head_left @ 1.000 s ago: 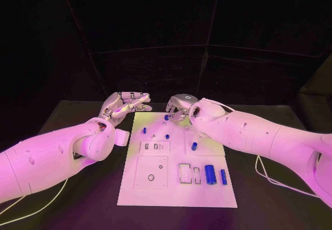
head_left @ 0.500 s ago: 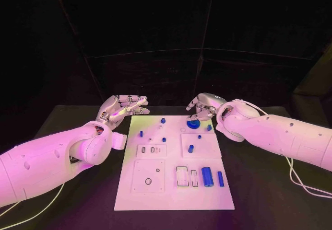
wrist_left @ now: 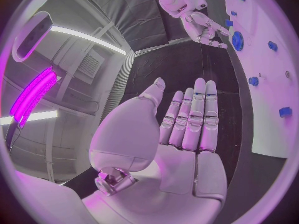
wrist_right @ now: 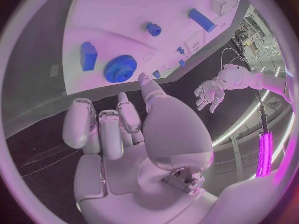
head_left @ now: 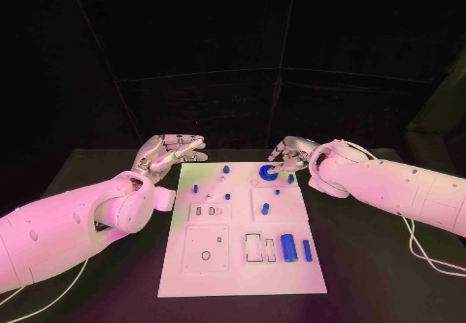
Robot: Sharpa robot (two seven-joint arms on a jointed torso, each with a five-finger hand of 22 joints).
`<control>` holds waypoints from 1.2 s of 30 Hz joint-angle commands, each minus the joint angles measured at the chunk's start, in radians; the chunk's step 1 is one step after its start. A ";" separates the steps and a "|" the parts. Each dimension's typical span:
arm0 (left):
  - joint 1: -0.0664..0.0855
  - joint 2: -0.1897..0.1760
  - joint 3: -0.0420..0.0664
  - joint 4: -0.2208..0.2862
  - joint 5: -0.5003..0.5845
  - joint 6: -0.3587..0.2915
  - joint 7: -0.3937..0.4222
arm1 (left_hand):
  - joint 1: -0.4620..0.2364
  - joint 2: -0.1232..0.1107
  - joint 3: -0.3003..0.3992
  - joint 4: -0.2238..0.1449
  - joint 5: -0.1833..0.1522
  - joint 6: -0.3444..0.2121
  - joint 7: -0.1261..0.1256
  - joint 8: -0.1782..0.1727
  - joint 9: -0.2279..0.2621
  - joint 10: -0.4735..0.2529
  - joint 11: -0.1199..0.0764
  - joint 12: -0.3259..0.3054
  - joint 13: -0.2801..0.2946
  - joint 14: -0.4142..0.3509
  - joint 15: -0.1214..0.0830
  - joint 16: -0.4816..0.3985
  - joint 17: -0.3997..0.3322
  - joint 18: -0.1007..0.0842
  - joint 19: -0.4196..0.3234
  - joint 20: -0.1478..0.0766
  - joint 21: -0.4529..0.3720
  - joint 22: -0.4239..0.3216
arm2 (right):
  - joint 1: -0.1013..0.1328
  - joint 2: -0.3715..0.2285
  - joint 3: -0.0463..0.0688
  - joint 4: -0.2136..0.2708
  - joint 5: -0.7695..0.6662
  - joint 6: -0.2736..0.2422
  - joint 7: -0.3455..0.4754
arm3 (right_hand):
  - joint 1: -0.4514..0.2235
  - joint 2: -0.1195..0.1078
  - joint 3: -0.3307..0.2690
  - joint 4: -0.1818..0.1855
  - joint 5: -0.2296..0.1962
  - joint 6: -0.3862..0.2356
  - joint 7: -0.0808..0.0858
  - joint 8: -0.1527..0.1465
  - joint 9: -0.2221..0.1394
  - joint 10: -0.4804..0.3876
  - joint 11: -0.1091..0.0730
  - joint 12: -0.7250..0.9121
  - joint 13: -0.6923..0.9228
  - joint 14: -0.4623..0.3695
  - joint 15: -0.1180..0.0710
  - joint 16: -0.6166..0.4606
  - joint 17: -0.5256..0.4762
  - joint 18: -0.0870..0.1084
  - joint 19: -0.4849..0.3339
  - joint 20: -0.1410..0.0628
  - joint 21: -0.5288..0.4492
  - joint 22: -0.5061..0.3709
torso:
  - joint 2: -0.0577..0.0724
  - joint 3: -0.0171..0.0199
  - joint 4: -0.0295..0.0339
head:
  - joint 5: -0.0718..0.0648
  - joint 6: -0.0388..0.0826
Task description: Assemble the parts on the task board
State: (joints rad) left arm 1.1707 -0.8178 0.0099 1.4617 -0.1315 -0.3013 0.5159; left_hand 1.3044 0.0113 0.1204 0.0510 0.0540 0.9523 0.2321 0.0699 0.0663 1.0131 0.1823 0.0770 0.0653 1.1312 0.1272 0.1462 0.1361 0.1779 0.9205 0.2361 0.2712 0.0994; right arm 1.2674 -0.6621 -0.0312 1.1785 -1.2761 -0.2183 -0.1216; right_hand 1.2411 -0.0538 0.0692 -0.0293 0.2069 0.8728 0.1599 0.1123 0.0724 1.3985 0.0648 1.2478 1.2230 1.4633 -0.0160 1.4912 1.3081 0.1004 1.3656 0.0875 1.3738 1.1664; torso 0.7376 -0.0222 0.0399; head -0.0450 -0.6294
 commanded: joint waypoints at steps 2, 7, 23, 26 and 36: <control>0.001 0.003 0.001 -0.003 -0.004 0.015 0.009 | 0.003 0.004 0.000 -0.004 0.002 0.001 0.000 -0.002 0.000 -0.004 -0.003 -0.003 0.000 -0.005 0.001 -0.006 0.001 0.006 -0.004 0.003 -0.004 -0.001 | 0.002 0.019 0.000 -0.015 -0.009 0.071 -0.042 | 0.016 0.001 -0.009 -0.001 0.004 -0.010 0.002 0.005 0.000 0.003 0.005 0.017 0.017 0.066 0.008 0.004 0.032 -0.016 0.000 0.010 0.007 0.003 | 0.001 -0.0009 0.0027 | -0.001 -0.003; 0.001 0.004 0.001 -0.005 -0.004 0.016 0.009 | 0.003 0.004 0.000 -0.004 0.002 0.001 0.000 -0.002 0.000 -0.004 -0.003 -0.003 0.000 -0.005 0.001 -0.006 0.001 0.006 -0.004 0.003 -0.004 -0.001 | 0.002 0.033 0.000 -0.025 -0.039 0.077 -0.056 | 0.026 0.008 -0.017 -0.003 0.004 -0.013 0.003 0.011 0.000 0.018 0.007 0.052 0.055 0.067 0.010 0.006 0.037 -0.017 0.001 0.012 0.010 0.006 | 0.000 -0.0019 0.0021 | 0.000 -0.005; 0.001 0.005 0.001 -0.008 -0.004 0.016 0.008 | 0.004 0.004 0.000 -0.005 0.002 0.002 -0.001 -0.002 0.000 -0.002 -0.004 -0.002 0.000 -0.004 0.000 -0.007 0.002 0.006 -0.004 0.003 -0.005 -0.002 | 0.001 0.046 0.000 -0.047 -0.081 0.070 -0.075 | 0.047 0.030 -0.017 -0.011 0.004 -0.010 0.003 0.025 0.002 0.031 0.007 0.087 0.093 0.068 0.011 0.010 0.046 -0.018 0.004 0.014 0.015 0.014 | 0.000 -0.0019 0.0008 | -0.002 -0.008; 0.001 0.005 0.001 -0.009 -0.004 0.017 0.008 | 0.004 0.004 0.000 -0.005 0.002 0.002 -0.001 -0.002 0.000 -0.002 -0.004 -0.002 0.000 -0.004 0.000 -0.007 0.002 0.006 -0.004 0.003 -0.005 -0.002 | 0.001 0.047 0.000 -0.048 -0.082 0.074 -0.075 | 0.049 0.032 -0.016 -0.012 0.004 -0.010 0.003 0.027 0.002 0.034 0.007 0.092 0.099 0.068 0.011 0.011 0.047 -0.018 0.004 0.014 0.016 0.015 | 0.000 -0.0020 0.0010 | -0.002 -0.008; 0.001 0.006 0.001 -0.009 -0.004 0.019 0.006 | 0.004 0.004 0.000 -0.005 0.002 0.002 -0.001 -0.002 0.000 -0.002 -0.004 -0.002 0.000 -0.004 0.000 -0.007 0.002 0.006 -0.004 0.003 -0.005 -0.002 | 0.001 0.054 0.000 -0.052 -0.098 0.102 -0.077 | 0.071 0.046 -0.008 -0.029 -0.011 0.000 0.002 0.041 0.003 0.042 0.006 0.113 0.123 0.069 0.011 0.014 0.054 -0.019 0.007 0.014 0.020 0.021 | 0.000 -0.0018 0.0002 | -0.002 -0.011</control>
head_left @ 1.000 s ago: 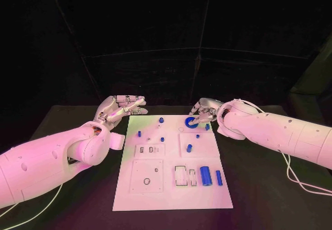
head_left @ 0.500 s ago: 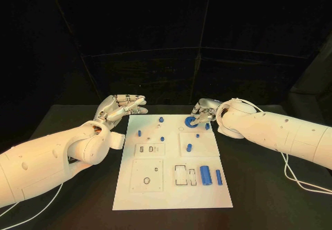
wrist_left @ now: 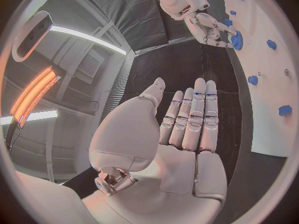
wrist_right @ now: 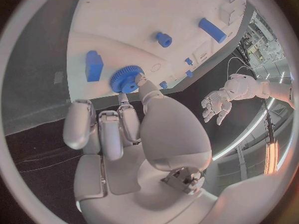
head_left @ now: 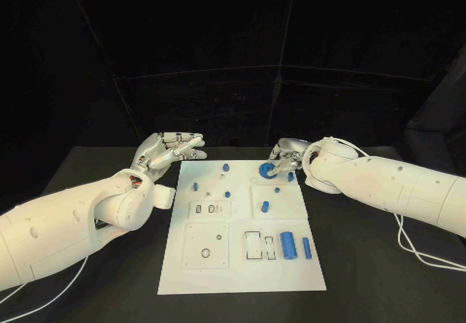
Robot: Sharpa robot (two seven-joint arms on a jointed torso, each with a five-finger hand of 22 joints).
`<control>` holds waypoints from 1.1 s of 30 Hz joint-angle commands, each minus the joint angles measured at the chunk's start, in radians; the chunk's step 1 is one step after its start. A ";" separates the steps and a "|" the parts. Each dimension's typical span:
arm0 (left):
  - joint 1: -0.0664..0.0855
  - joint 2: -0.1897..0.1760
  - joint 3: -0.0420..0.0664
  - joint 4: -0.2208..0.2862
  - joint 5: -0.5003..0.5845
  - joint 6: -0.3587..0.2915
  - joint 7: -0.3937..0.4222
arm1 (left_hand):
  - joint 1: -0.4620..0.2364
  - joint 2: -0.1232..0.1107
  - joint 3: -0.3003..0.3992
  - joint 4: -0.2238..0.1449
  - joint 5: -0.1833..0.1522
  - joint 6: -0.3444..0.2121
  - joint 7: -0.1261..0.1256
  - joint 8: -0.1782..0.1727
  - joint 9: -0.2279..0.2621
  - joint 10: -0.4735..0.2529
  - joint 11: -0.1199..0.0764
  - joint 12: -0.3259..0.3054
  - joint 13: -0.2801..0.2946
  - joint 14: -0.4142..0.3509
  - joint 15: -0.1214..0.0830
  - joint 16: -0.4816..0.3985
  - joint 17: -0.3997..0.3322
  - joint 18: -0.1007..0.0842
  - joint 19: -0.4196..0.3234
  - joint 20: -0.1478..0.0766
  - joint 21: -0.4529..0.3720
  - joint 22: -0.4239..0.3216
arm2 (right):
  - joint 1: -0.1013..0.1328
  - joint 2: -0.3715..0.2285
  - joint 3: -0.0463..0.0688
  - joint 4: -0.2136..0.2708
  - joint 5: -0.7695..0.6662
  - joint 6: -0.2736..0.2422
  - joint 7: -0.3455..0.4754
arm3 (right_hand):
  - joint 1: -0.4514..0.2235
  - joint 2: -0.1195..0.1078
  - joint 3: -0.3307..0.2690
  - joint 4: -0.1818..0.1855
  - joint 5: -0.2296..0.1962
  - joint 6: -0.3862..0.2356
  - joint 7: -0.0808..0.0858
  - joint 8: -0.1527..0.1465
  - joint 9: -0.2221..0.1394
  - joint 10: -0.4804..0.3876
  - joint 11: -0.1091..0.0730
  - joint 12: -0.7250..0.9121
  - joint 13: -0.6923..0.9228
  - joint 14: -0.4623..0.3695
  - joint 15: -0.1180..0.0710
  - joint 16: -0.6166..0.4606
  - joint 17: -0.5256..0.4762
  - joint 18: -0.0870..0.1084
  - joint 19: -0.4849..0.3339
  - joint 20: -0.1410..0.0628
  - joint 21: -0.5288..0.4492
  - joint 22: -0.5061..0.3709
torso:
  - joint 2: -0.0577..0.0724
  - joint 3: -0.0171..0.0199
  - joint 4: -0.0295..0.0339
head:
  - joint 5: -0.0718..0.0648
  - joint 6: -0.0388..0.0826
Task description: Assemble the parts on the task board
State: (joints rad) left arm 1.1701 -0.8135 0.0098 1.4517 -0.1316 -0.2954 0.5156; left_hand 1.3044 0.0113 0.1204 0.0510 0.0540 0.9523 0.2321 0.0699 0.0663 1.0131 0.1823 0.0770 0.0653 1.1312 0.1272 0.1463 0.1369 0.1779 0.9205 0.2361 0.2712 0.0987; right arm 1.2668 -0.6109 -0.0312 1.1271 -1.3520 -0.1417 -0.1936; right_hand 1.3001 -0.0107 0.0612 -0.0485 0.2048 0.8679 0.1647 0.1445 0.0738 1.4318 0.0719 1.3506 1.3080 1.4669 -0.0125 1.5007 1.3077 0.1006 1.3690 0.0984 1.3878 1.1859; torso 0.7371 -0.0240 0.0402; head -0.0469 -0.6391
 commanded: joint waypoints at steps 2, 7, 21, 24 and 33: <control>0.001 0.001 0.001 0.001 -0.004 0.014 0.006 | 0.004 0.004 0.000 -0.005 0.002 0.002 -0.001 -0.002 0.000 -0.002 -0.004 -0.002 0.000 -0.004 0.000 -0.007 0.001 0.006 -0.004 0.003 -0.005 -0.001 | 0.002 0.004 0.000 -0.002 -0.027 0.029 -0.006 | 0.016 0.006 0.003 -0.013 -0.013 0.007 -0.003 0.011 0.002 0.010 -0.001 0.012 0.041 0.066 0.007 0.005 0.056 -0.020 0.004 0.003 0.006 0.003 | 0.000 0.0001 0.0001 | 0.000 -0.002; 0.001 0.001 0.001 0.000 -0.004 0.015 0.004 | 0.004 0.004 0.000 -0.005 0.002 0.002 -0.001 -0.002 0.000 -0.002 -0.004 -0.002 0.000 -0.004 0.000 -0.007 0.001 0.006 -0.004 0.003 -0.005 -0.001 | 0.001 0.006 0.000 -0.005 -0.036 0.029 -0.011 | 0.021 0.015 0.009 -0.017 -0.020 0.016 -0.004 0.019 0.003 0.010 -0.002 0.014 0.044 0.066 0.007 0.005 0.056 -0.020 0.004 0.003 0.007 0.004 | 0.000 0.0002 -0.0001 | -0.001 -0.003; 0.001 0.000 0.001 0.000 -0.004 0.018 0.002 | 0.004 0.003 0.000 -0.006 0.002 0.002 -0.001 -0.002 0.000 -0.002 -0.004 -0.002 0.000 -0.004 0.000 -0.008 0.001 0.006 -0.003 0.003 -0.005 -0.002 | -0.001 0.006 0.000 0.010 -0.106 -0.098 -0.008 | 0.035 0.078 0.094 -0.048 -0.112 0.119 -0.030 0.068 0.010 0.033 -0.024 0.051 0.085 0.067 -0.010 0.008 0.065 -0.023 0.013 -0.011 0.019 0.023 | 0.000 -0.0001 -0.0001 | 0.000 -0.003; 0.001 0.000 0.001 -0.001 -0.004 0.019 0.002 | 0.004 0.003 0.000 -0.006 0.002 0.002 -0.001 -0.002 0.000 -0.002 -0.004 -0.002 0.000 -0.004 0.000 -0.008 0.001 0.006 -0.003 0.003 -0.005 -0.002 | -0.002 0.002 0.000 0.029 -0.106 -0.166 0.009 | 0.029 0.083 0.105 -0.049 -0.114 0.130 -0.035 0.070 0.009 0.037 -0.028 0.055 0.090 0.068 -0.014 0.009 0.068 -0.024 0.017 -0.014 0.022 0.030 | 0.000 0.0010 0.0003 | 0.001 -0.003; 0.001 0.000 0.001 -0.006 -0.004 0.020 -0.001 | 0.003 0.004 0.000 -0.006 0.002 0.002 -0.001 -0.002 0.000 -0.002 -0.004 -0.002 0.000 -0.004 0.000 -0.008 0.002 0.006 -0.003 0.003 -0.005 -0.002 | -0.002 -0.005 0.000 0.111 -0.114 -0.213 0.011 | -0.002 0.074 0.128 -0.048 -0.088 0.139 -0.038 0.060 0.003 0.037 -0.031 0.052 0.091 0.068 -0.019 0.008 0.066 -0.026 0.019 -0.020 0.025 0.033 | -0.001 -0.0007 0.0017 | 0.005 -0.001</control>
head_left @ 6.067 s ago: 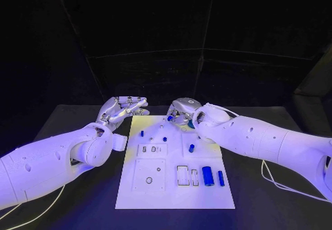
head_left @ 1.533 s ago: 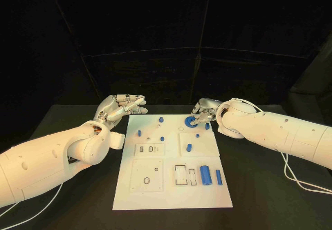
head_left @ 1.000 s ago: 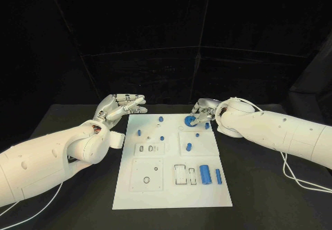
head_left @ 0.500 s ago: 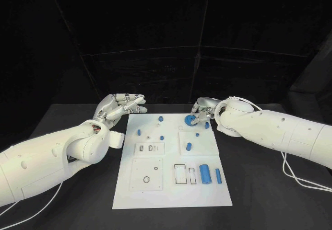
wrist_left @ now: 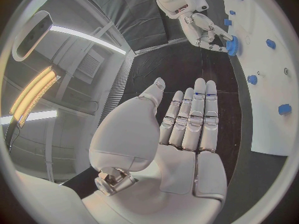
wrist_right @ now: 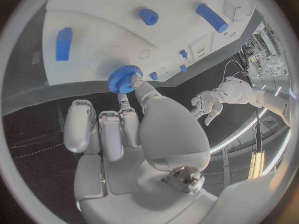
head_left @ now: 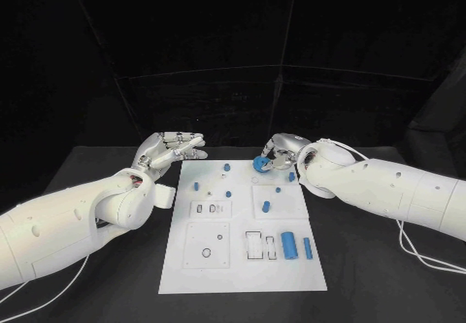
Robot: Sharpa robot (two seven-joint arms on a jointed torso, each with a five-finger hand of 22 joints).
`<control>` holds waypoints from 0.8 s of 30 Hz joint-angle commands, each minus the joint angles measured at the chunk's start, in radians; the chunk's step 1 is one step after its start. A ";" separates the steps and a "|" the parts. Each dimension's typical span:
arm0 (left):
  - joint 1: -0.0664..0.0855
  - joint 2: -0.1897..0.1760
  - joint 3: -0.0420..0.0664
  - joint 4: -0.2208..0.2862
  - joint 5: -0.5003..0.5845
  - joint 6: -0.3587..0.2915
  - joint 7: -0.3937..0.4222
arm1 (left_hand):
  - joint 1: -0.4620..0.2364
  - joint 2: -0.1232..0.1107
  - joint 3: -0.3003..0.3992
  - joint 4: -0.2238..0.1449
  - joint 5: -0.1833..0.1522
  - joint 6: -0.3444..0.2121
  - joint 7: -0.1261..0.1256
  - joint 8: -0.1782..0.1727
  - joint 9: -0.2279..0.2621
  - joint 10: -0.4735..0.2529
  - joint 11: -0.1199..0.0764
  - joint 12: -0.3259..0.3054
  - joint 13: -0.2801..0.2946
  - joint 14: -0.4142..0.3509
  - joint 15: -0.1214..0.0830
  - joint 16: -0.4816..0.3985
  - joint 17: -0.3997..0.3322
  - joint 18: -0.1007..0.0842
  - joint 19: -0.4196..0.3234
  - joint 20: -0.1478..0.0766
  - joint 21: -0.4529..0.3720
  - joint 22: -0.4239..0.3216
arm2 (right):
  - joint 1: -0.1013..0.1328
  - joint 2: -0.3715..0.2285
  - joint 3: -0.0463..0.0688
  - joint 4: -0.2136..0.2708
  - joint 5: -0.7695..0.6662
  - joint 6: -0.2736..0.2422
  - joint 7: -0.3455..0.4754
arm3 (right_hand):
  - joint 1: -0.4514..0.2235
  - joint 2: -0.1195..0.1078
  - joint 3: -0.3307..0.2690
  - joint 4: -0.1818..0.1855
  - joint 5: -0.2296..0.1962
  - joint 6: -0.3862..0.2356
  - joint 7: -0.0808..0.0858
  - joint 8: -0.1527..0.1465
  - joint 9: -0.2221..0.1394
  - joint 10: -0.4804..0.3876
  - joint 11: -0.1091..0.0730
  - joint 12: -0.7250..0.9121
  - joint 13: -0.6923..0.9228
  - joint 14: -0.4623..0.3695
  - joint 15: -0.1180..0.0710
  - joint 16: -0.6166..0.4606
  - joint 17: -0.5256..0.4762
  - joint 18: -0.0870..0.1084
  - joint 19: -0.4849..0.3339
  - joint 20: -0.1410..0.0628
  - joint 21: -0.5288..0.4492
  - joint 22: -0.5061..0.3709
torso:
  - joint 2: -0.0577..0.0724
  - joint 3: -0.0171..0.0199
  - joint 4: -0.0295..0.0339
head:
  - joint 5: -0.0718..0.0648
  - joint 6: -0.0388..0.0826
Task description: Assemble the parts on the task board
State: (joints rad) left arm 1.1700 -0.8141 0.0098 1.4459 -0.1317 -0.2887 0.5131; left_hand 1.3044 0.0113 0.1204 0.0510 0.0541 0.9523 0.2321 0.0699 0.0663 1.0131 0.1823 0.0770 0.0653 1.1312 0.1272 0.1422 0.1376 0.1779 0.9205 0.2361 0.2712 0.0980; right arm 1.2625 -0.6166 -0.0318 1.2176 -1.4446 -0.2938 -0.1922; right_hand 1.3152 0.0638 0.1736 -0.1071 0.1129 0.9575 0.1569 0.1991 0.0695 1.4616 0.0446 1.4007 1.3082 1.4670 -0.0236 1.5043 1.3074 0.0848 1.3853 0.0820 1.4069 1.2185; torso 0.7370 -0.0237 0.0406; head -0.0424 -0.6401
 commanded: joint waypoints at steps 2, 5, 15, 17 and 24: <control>0.001 0.000 0.001 0.000 -0.004 0.012 0.003 | 0.003 0.004 0.000 -0.006 0.002 0.002 -0.001 -0.002 0.000 -0.002 -0.004 -0.002 0.000 -0.004 0.000 -0.004 0.001 0.006 -0.003 0.003 -0.005 -0.001 | 0.003 0.006 0.001 0.036 -0.036 -0.063 0.008 | -0.028 -0.002 0.019 0.016 0.009 0.048 -0.029 0.000 0.005 0.007 -0.003 0.001 0.091 0.067 -0.007 0.004 0.065 -0.010 0.003 -0.004 0.006 0.001 | 0.000 -0.0002 0.0014 | 0.002 -0.001; 0.001 0.001 0.001 -0.001 -0.004 0.010 0.006 | 0.003 0.004 0.000 -0.006 0.002 0.002 -0.001 -0.002 0.000 -0.002 -0.004 -0.002 0.000 -0.004 0.000 -0.004 0.001 0.006 -0.003 0.003 -0.005 -0.001 | 0.003 0.026 0.001 0.049 -0.072 -0.063 0.005 | -0.049 -0.003 0.025 0.028 0.030 0.046 -0.028 -0.007 0.002 0.008 -0.002 0.001 0.091 0.067 -0.006 0.004 0.065 -0.011 0.005 -0.003 0.008 0.004 | 0.001 0.0004 0.0003 | 0.006 0.000; 0.001 0.004 0.001 -0.003 -0.004 0.008 0.010 | 0.003 0.004 0.000 -0.006 0.002 0.002 0.000 -0.003 0.000 -0.002 -0.003 -0.002 -0.001 -0.004 0.000 -0.004 0.001 0.006 -0.003 0.003 -0.005 -0.001 | 0.002 0.111 0.001 0.021 -0.138 -0.040 -0.001 | -0.059 -0.012 0.031 0.030 0.035 0.043 -0.027 -0.014 0.000 0.008 -0.002 0.001 0.093 0.068 -0.006 0.004 0.066 -0.012 0.008 -0.003 0.009 0.009 | 0.001 0.0000 0.0009 | 0.010 -0.004; 0.001 0.006 0.001 -0.004 -0.004 0.008 0.010 | 0.003 0.004 0.000 -0.006 0.002 0.002 0.000 -0.003 0.000 -0.002 -0.003 -0.002 -0.001 -0.004 0.000 -0.004 0.001 0.006 -0.003 0.003 -0.005 -0.001 | 0.002 0.131 0.001 0.011 -0.145 -0.031 0.000 | -0.060 -0.013 0.032 0.030 0.035 0.043 -0.026 -0.015 0.000 0.009 -0.001 0.001 0.093 0.068 -0.006 0.004 0.066 -0.012 0.008 -0.003 0.009 0.008 | 0.001 0.0002 0.0019 | 0.010 -0.005; 0.001 0.009 0.001 -0.005 -0.004 0.009 0.010 | 0.003 0.004 0.000 -0.006 0.002 0.002 0.000 -0.003 0.000 -0.002 -0.003 -0.002 -0.001 -0.004 0.000 -0.004 0.001 0.006 -0.003 0.003 -0.005 -0.001 | -0.004 0.180 0.001 -0.026 -0.160 0.002 -0.004 | -0.063 -0.018 0.034 0.031 0.032 0.041 -0.025 -0.019 -0.001 0.008 0.000 0.001 0.093 0.068 -0.005 0.004 0.067 -0.012 0.007 -0.003 0.009 0.008 | 0.001 -0.0001 0.0040 | 0.009 -0.005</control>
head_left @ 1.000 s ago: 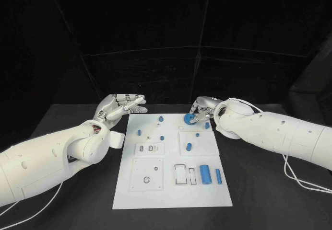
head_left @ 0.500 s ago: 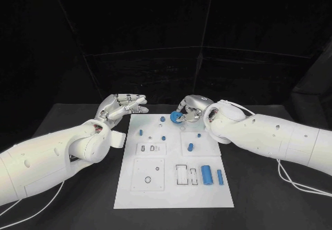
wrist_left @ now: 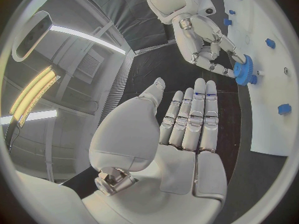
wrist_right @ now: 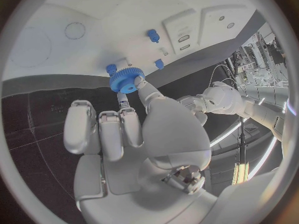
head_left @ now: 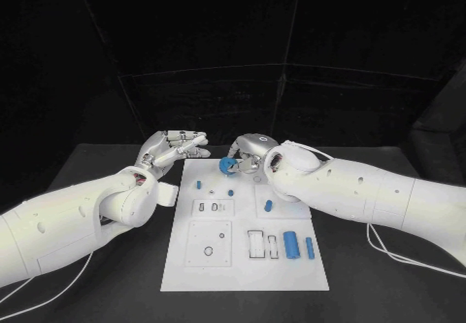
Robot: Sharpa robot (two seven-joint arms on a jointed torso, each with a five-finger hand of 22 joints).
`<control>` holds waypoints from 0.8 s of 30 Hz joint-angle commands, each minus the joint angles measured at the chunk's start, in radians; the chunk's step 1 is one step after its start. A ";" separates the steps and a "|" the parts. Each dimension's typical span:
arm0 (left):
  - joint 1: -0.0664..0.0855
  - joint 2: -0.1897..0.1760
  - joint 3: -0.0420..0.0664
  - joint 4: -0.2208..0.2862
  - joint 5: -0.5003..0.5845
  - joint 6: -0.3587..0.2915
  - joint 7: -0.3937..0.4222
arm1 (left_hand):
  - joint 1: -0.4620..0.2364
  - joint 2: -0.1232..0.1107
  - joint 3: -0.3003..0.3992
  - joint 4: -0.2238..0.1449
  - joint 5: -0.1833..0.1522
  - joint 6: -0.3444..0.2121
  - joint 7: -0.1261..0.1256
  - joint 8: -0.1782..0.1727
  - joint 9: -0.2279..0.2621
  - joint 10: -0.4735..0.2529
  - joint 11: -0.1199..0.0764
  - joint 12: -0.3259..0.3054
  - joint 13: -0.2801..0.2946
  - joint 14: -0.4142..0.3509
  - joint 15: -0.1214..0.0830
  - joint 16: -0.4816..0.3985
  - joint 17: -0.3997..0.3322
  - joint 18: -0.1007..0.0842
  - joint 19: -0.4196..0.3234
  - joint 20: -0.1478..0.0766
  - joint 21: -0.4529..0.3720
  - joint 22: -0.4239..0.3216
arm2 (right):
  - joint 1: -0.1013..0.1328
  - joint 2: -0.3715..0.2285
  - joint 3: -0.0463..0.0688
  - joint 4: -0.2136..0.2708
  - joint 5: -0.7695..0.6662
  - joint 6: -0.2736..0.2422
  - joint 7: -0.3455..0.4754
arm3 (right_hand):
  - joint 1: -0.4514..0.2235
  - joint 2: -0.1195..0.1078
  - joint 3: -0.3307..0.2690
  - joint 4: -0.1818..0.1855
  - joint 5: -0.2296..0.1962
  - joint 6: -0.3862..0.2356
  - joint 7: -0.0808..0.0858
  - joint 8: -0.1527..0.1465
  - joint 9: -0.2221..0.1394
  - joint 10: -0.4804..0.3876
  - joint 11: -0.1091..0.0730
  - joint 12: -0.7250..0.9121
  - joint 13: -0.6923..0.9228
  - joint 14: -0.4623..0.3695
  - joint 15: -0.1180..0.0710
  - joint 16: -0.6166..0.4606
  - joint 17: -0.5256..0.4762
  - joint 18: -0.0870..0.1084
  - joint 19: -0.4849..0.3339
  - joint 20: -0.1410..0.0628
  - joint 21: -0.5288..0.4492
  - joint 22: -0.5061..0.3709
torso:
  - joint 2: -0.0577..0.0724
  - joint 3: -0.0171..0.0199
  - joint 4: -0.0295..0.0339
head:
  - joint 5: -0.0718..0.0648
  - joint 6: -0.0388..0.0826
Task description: Assemble the parts on the task board
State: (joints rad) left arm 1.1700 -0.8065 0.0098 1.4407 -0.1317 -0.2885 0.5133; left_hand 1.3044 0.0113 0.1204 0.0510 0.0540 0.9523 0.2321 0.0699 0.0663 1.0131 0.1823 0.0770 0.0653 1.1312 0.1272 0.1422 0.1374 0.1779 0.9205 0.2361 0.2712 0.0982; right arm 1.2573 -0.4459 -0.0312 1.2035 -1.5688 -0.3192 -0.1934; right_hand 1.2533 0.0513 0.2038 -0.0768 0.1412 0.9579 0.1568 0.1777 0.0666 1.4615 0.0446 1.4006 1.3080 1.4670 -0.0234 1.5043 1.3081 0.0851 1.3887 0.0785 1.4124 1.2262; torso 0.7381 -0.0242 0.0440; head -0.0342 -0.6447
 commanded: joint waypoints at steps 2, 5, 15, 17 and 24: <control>0.001 0.002 0.001 0.000 -0.004 0.009 0.010 | 0.003 0.004 0.000 -0.006 0.002 0.002 0.000 -0.003 0.000 -0.002 -0.003 -0.002 -0.001 -0.004 0.000 -0.004 0.001 0.006 -0.003 0.003 -0.005 -0.001 | 0.000 0.018 0.000 -0.022 -0.038 0.037 -0.004 | -0.003 -0.007 0.005 0.001 0.002 0.039 -0.024 0.001 0.002 0.008 0.000 0.000 0.093 0.068 -0.005 0.004 0.065 -0.012 0.004 0.001 0.003 0.000 | 0.000 0.0001 0.0006 | 0.001 -0.001; 0.002 0.002 0.001 -0.001 -0.004 0.009 0.009 | 0.003 0.004 0.000 -0.006 0.002 0.002 0.000 -0.003 0.000 -0.002 -0.003 -0.002 -0.001 -0.004 0.000 -0.004 0.001 0.006 -0.003 0.003 -0.005 -0.001 | -0.003 0.032 0.000 -0.039 -0.044 0.056 -0.009 | -0.005 -0.010 0.006 0.001 0.000 0.038 -0.024 -0.002 0.001 0.008 0.001 -0.001 0.092 0.068 -0.005 0.004 0.064 -0.012 0.004 0.001 0.003 0.000 | 0.000 -0.0001 -0.0002 | 0.003 -0.002; 0.002 0.004 0.001 -0.001 -0.004 0.009 0.009 | 0.003 0.004 0.000 -0.006 0.002 0.002 0.000 -0.003 0.000 -0.002 -0.003 -0.002 -0.001 -0.004 0.000 -0.004 0.001 0.006 -0.003 0.003 -0.005 -0.001 | -0.010 0.055 0.000 -0.054 -0.056 0.086 -0.013 | -0.008 -0.017 0.010 0.000 -0.002 0.032 -0.021 -0.009 0.000 0.006 0.003 -0.003 0.090 0.067 -0.003 0.003 0.062 -0.012 0.003 0.002 0.003 -0.001 | 0.000 0.0004 -0.0012 | 0.002 -0.004; 0.002 0.004 0.001 -0.001 -0.004 0.009 0.009 | 0.003 0.004 0.000 -0.006 0.002 0.002 0.000 -0.003 0.000 -0.002 -0.003 -0.002 -0.001 -0.004 0.000 -0.004 0.001 0.006 -0.003 0.003 -0.005 -0.001 | -0.010 0.058 -0.001 -0.055 -0.057 0.090 -0.012 | -0.015 -0.027 0.009 0.001 -0.002 0.025 -0.018 -0.016 -0.001 0.004 0.006 -0.007 0.088 0.067 -0.001 0.002 0.060 -0.011 0.003 0.004 0.002 -0.002 | 0.000 0.0006 -0.0015 | 0.002 -0.004; 0.002 0.004 0.001 -0.001 -0.004 0.009 0.009 | 0.003 0.004 0.000 -0.006 0.002 0.002 0.000 -0.003 0.000 -0.002 -0.003 -0.002 -0.001 -0.004 0.000 -0.004 0.001 0.006 -0.003 0.003 -0.005 -0.001 | -0.012 0.064 -0.001 -0.061 -0.059 0.109 -0.017 | -0.034 -0.054 -0.005 0.006 0.020 -0.013 -0.005 -0.043 -0.002 -0.012 0.017 -0.033 0.065 0.067 0.009 0.003 0.063 -0.011 -0.001 0.012 -0.001 -0.008 | 0.000 0.0001 -0.0018 | 0.002 -0.007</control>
State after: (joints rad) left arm 1.1703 -0.8035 0.0098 1.4388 -0.1318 -0.2884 0.5134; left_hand 1.3044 0.0113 0.1204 0.0510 0.0540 0.9523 0.2321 0.0699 0.0663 1.0131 0.1823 0.0770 0.0653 1.1312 0.1272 0.1423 0.1372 0.1779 0.9205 0.2361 0.2712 0.0983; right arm 1.2442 -0.3820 -0.0321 1.1427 -1.6158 -0.2369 -0.2042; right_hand 1.2195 0.0039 0.2037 -0.0713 0.1622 0.9492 0.1512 0.1390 0.0666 1.4488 0.0572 1.3733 1.3079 1.4669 -0.0234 1.5043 1.3078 0.0852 1.3886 0.0858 1.4124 1.2193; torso 0.7383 -0.0238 0.0426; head -0.0314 -0.6513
